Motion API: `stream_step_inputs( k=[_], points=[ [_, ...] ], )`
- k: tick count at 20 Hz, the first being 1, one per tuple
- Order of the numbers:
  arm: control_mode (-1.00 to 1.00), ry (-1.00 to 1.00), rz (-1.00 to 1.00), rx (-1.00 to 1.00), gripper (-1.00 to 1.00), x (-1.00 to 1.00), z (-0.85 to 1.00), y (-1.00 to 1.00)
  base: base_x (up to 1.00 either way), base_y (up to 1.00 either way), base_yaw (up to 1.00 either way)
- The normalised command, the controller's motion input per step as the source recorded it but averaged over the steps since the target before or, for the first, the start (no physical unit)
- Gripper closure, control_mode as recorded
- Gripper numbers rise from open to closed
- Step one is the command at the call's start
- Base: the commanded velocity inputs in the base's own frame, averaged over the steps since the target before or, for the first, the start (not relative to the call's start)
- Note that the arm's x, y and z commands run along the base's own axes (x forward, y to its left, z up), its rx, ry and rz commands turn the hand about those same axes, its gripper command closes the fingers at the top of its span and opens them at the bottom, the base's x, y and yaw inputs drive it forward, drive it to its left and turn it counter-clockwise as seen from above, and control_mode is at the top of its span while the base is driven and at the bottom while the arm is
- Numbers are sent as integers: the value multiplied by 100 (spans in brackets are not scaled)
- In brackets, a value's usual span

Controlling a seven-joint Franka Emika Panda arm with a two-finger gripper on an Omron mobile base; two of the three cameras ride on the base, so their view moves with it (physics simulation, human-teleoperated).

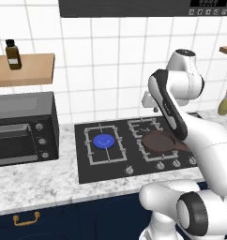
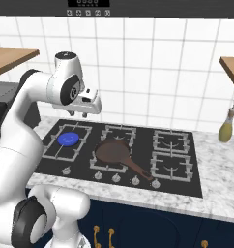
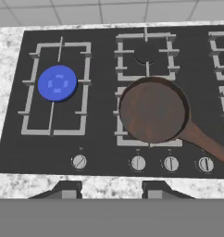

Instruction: Turn off the left burner of the stove.

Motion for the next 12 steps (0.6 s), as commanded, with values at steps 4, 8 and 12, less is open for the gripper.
stream_step_inputs(
  k=[4, 8, 12],
  points=[
    [-100, 0, 0, 0, -100, 0, -4, 0, 0, 0, 0],
    [-100, 0, 0, 0, -100, 0, 0, 0, 0, 0, 0],
    [-100, 0, 0, 0, -100, 0, 0, 0, 0, 0, 0]
  ],
)
